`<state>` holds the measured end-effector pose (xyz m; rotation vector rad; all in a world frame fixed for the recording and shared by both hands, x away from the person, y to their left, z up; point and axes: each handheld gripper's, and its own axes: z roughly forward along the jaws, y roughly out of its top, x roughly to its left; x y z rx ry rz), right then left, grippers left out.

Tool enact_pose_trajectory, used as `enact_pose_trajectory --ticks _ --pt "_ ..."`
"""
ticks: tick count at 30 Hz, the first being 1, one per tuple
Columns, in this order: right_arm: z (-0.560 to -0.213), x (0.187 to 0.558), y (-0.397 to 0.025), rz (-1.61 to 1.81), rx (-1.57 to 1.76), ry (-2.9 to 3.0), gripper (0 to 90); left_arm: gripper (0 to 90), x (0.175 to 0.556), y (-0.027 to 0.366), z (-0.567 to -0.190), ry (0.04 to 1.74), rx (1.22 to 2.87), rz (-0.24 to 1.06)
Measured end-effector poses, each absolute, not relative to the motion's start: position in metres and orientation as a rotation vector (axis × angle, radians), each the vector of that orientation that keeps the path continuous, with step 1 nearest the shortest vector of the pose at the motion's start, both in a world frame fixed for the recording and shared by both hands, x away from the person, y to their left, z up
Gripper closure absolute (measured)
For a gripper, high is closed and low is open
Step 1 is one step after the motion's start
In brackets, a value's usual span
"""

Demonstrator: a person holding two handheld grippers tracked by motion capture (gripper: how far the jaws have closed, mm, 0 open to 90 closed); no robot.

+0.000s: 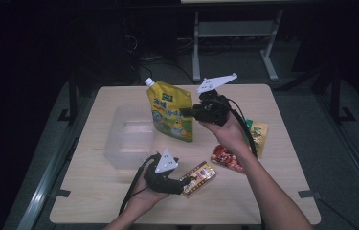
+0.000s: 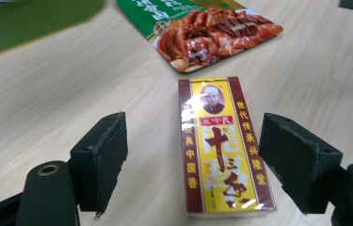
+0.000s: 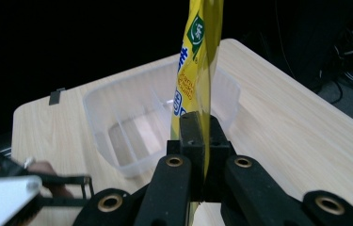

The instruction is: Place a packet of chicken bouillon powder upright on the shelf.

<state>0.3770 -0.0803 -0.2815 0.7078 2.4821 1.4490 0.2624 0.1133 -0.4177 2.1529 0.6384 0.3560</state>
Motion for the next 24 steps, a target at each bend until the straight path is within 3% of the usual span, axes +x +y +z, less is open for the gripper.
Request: enact_pose_trajectory --ticks 24 --pt "-0.284 0.396 0.004 1.513 0.554 2.552 90.0 22.8 0.252 0.124 -0.422 0.62 2.139 0.334"
